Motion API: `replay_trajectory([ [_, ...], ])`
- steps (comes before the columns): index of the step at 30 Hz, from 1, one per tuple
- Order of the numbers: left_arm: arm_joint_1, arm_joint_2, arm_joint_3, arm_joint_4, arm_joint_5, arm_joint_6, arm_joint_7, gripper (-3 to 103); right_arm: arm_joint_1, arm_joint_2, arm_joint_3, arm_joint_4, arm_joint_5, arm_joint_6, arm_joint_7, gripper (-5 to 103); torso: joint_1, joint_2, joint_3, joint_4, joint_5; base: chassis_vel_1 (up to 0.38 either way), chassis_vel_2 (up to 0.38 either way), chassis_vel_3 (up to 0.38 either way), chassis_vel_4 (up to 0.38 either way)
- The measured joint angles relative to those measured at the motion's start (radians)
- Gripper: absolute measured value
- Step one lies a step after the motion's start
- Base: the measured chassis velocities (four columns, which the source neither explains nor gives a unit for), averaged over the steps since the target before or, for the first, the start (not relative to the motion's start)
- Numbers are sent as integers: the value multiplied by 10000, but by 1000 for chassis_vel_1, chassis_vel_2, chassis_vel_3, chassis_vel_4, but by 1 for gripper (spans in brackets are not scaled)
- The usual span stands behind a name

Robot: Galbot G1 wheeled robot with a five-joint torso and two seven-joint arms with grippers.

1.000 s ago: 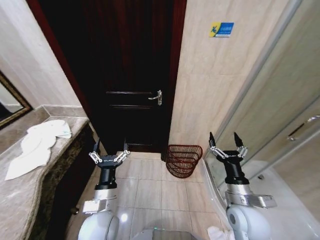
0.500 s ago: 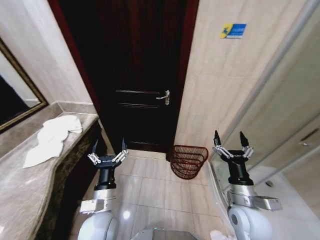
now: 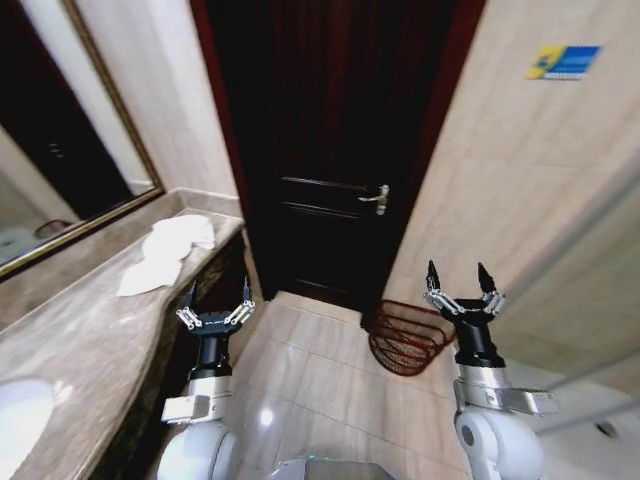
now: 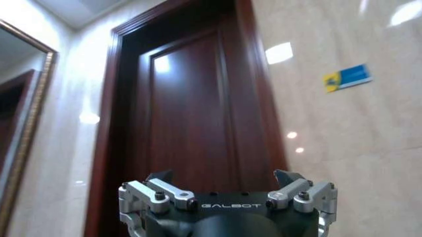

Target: Discard the used towel into the hamper.

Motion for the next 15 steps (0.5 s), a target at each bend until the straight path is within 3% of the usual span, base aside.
replay_trajectory([
  [11,-5,0,-20,10,19,-23,12,100,-39,43,-52,-27,-14,-40,-137,100,0,-1,0,-1,-3,119,129,126,126],
  [15,-60,0,-43,87,35,-78,-486,100,-94,47,-44,-37,-19,-39,-234,100,0,-1,0,0,-3,137,122,117,115],
])
